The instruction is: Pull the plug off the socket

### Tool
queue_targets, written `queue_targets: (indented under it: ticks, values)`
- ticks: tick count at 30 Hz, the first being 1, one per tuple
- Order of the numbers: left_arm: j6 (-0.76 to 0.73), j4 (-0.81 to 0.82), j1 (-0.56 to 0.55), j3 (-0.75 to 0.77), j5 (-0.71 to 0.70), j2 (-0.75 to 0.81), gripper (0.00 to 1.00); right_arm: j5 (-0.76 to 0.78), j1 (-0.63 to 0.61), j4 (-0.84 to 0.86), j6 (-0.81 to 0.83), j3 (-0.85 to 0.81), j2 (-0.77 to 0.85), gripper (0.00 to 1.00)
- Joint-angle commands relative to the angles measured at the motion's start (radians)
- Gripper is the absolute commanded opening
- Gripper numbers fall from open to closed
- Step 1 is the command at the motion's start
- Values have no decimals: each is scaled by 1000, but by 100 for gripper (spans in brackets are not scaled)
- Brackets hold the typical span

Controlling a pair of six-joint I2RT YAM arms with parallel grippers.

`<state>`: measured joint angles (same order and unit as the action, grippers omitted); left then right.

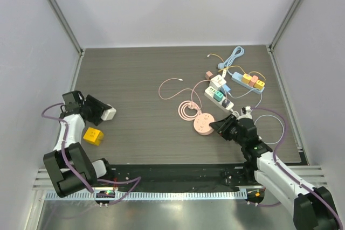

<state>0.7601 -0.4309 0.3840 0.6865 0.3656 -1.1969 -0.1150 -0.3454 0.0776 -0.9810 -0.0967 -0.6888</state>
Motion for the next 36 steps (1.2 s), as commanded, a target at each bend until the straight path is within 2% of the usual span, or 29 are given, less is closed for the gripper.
queue_targets:
  ticks: [1, 6, 9, 12, 14, 15, 16, 18, 19, 20, 21, 22, 27, 36]
  values:
    - [13, 24, 27, 28, -51, -20, 0, 15, 2, -45, 59, 5, -43, 1]
    - [7, 1, 59, 48, -70, -81, 0, -26, 2, 10, 47, 18, -93, 1]
    - [25, 44, 101, 36, -5, -128, 1, -28, 2, 25, 48, 15, -112, 1]
    - [19, 50, 127, 38, 39, -170, 4, -32, 2, 30, 50, 12, -117, 1]
    - [18, 52, 134, 35, 47, -174, 12, -34, 0, 28, 51, 9, -121, 1]
    - [19, 52, 136, 30, 45, -170, 18, -34, 2, 24, 53, 5, -124, 1]
    - [19, 52, 138, 28, 44, -167, 39, -35, 2, 22, 56, -1, -127, 1]
    - [24, 54, 138, 25, 32, -155, 53, -38, 2, 21, 57, -3, -130, 1]
    - [24, 50, 138, 24, 27, -138, 72, -41, 2, 21, 54, -3, -132, 1]
    - [22, 47, 139, 25, 19, -127, 74, -49, 2, 21, 50, -3, -130, 1]
    - [18, 40, 138, 28, 6, -116, 91, -52, 2, 21, 50, 0, -129, 1]
    - [15, 32, 139, 31, -5, -90, 99, -52, 3, 19, 48, 5, -126, 1]
    - [-2, -18, 135, 59, -81, 29, 100, -52, 2, -13, 51, 6, -104, 1]
    - [4, -81, 38, 126, -197, 256, 100, -61, 2, -21, 56, 2, -141, 1]
